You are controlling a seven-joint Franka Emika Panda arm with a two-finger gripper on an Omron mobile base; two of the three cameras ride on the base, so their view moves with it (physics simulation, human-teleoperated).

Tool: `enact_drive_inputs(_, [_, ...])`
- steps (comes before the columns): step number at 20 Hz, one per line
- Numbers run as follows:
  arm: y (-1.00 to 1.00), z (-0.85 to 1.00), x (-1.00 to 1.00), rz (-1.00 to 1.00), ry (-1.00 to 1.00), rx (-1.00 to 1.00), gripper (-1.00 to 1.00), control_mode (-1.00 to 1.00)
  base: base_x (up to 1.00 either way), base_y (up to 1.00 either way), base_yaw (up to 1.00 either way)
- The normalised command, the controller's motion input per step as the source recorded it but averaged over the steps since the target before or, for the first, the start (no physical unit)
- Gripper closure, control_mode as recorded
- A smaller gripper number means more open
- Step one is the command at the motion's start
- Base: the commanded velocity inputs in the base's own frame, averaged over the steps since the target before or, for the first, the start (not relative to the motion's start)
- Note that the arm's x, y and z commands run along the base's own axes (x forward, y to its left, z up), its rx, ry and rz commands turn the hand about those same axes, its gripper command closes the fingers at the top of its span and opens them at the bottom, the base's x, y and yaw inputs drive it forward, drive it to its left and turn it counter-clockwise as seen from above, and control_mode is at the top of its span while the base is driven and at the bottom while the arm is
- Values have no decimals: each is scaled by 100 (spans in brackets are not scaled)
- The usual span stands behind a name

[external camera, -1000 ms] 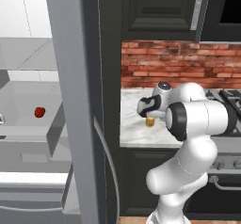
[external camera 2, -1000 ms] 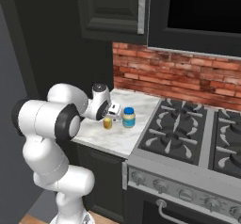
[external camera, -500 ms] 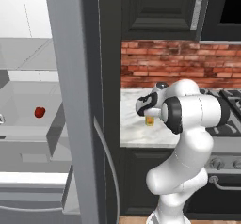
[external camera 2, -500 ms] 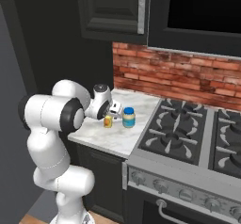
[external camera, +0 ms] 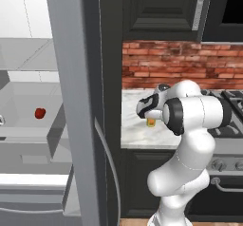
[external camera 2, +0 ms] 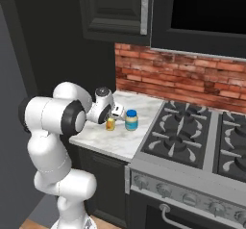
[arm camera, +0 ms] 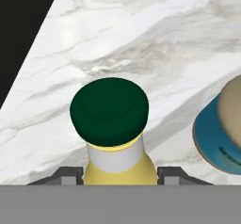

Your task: Place the mustard and mayonnaise from the counter to the top shelf of the fridge. If the existing items in the fridge are on the top shelf, move them to other shelves.

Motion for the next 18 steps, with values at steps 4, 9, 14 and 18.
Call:
enact_drive_inputs(4, [0, 0, -4, 0, 0, 0, 100, -100, 0, 0, 0])
enact_drive_inputs(9, [0, 69, -48, 2, -12, 0, 100, -100, 0, 0, 0])
enact_drive_inputs(14, [-15, 100, -88, 6, -10, 1, 100, -100, 0, 0, 0])
enact_drive_inputs(18, [-26, 100, -100, 4, -4, 0, 100, -100, 0, 0, 0])
